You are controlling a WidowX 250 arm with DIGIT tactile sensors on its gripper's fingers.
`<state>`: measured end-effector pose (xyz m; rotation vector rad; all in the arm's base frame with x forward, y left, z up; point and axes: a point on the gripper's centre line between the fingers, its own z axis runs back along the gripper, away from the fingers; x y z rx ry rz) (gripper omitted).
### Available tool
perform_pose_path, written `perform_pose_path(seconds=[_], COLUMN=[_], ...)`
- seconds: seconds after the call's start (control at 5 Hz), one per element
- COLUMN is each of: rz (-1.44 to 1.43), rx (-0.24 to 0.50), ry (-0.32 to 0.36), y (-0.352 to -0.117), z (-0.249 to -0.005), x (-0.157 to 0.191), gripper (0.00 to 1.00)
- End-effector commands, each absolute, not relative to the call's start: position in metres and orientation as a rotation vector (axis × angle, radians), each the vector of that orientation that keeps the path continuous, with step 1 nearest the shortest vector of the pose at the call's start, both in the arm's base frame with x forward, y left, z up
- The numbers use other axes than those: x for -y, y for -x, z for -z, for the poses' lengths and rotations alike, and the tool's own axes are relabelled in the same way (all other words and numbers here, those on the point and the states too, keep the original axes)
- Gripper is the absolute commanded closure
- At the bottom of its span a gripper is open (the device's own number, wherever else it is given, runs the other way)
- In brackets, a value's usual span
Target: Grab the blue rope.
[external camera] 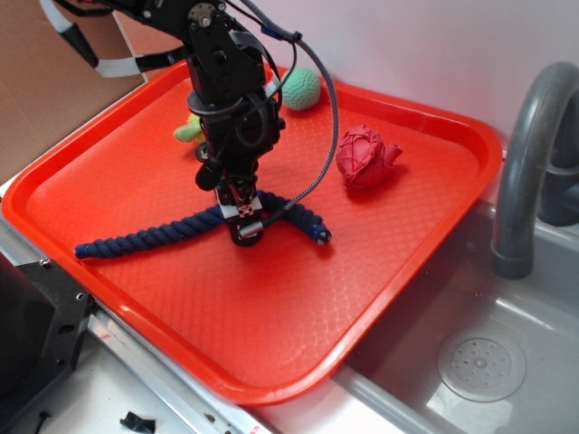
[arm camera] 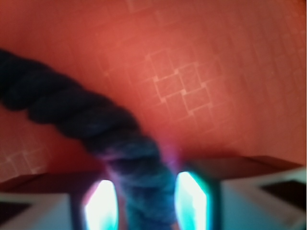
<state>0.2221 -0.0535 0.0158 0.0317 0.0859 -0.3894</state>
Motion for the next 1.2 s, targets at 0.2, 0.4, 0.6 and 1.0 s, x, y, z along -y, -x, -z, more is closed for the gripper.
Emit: perform_pose_path(seconds=[0.2,0.4,0.6,1.0], rz=[0.065,-0.082,-0.188,-0.065], rx=[-0.064,-0.005,0.084,0.116], ry=[0.007,0.072,0.105,0.010], y=[-0.225,-0.218,-0.210,-0.208], z=[-0.097,-0.147,-0.196,-0.238], x=[0.030,0.020,0.008,0.006], gripper=[1.00,1.00,1.00,1.00])
